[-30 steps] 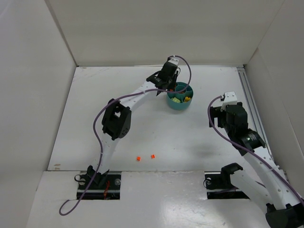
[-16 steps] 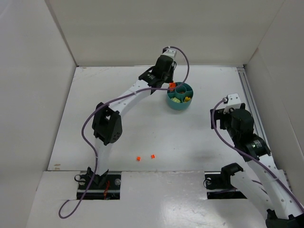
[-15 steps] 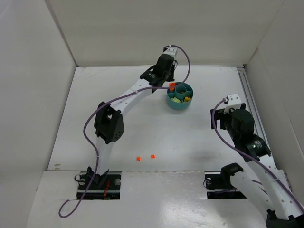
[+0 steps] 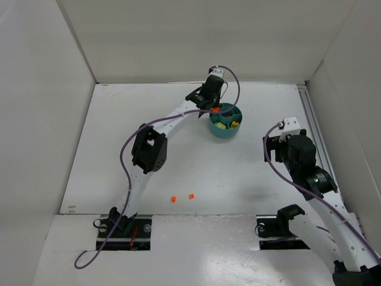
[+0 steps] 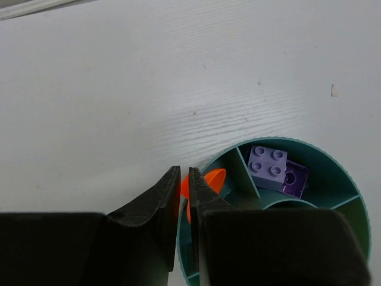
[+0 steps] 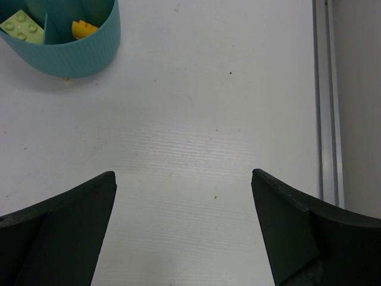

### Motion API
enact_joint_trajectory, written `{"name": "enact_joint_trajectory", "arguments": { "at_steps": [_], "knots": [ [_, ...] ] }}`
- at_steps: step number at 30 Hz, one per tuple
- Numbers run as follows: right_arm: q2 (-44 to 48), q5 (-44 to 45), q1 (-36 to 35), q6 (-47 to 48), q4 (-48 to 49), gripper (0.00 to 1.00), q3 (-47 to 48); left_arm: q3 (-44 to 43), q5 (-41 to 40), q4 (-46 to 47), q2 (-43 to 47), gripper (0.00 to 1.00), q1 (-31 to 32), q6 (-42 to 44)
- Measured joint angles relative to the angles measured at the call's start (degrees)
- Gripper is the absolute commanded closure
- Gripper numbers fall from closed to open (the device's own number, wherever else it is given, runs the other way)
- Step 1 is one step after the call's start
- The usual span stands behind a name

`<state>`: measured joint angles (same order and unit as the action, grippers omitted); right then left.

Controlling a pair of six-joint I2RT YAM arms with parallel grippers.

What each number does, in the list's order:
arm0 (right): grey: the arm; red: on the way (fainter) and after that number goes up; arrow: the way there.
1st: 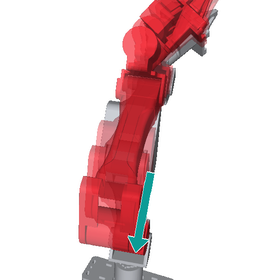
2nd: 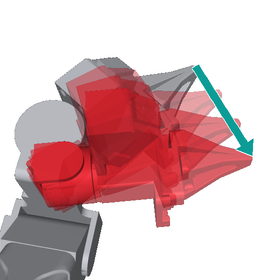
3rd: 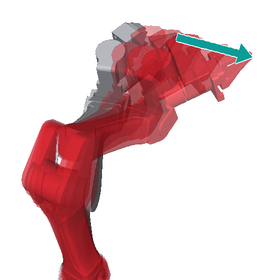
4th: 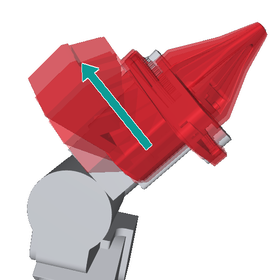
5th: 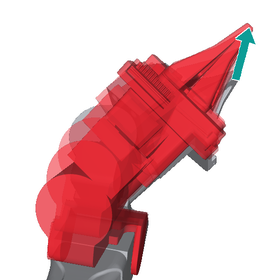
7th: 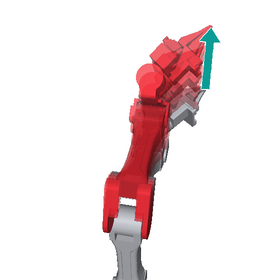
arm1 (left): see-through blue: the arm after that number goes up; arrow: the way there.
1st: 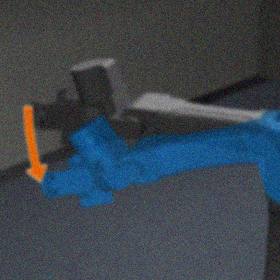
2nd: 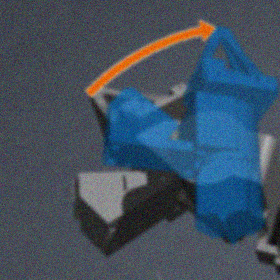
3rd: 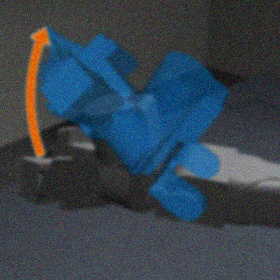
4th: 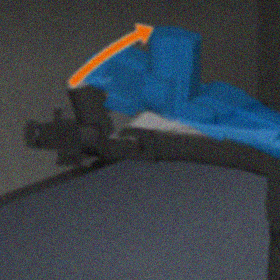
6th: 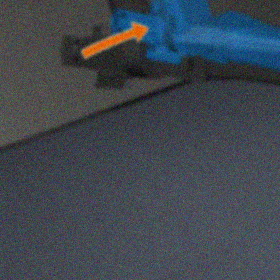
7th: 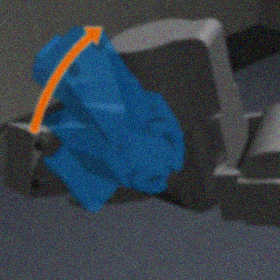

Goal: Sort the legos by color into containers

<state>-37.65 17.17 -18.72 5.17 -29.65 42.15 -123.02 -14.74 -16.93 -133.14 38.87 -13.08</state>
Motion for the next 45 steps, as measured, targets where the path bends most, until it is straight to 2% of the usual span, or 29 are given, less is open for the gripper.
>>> {"name": "enact_joint_trajectory", "arguments": {
  "at_steps": [18, 28, 30, 32, 33, 36, 38, 45],
  "knots": [
    [2.0, 0.0, 0.0, 0.0, -0.9, 0.00, 0.0, 3.7, 8.6, 0.8, 0.3, 0.95, 0.0, 0.0],
    [2.1, -2.9, 0.0, 1.8, -0.5, 0.00, 0.0, 7.3, 6.0, 0.3, 7.1, 0.95, 0.0, -0.3],
    [1.8, -5.7, 0.0, 3.3, 0.4, 0.00, 0.0, 10.3, 4.2, 0.4, 11.6, 0.90, 0.0, -0.6],
    [0.7, -9.6, -0.1, 4.9, 1.6, 0.02, 0.0, 15.7, 2.4, 1.2, 18.2, 0.76, 0.0, -1.5],
    [0.0, -11.9, -0.4, 5.7, 2.4, 0.02, 0.0, 19.0, 1.4, 1.2, 22.0, 0.58, 0.0, -1.9],
    [-3.5, -16.6, -5.7, 7.3, 6.1, 0.02, -1.1, 30.6, -1.0, 3.0, 34.3, 0.16, 0.0, -4.8],
    [-7.2, -18.0, -11.9, 7.9, 8.8, 0.02, -2.1, 39.6, -2.3, 3.6, 43.2, 0.00, 0.0, -7.8],
    [-25.8, -18.5, -37.5, 8.4, 16.6, 0.07, -3.1, 67.0, -5.6, -1.4, 68.1, 0.00, 1.1, -22.7]
  ]
}}
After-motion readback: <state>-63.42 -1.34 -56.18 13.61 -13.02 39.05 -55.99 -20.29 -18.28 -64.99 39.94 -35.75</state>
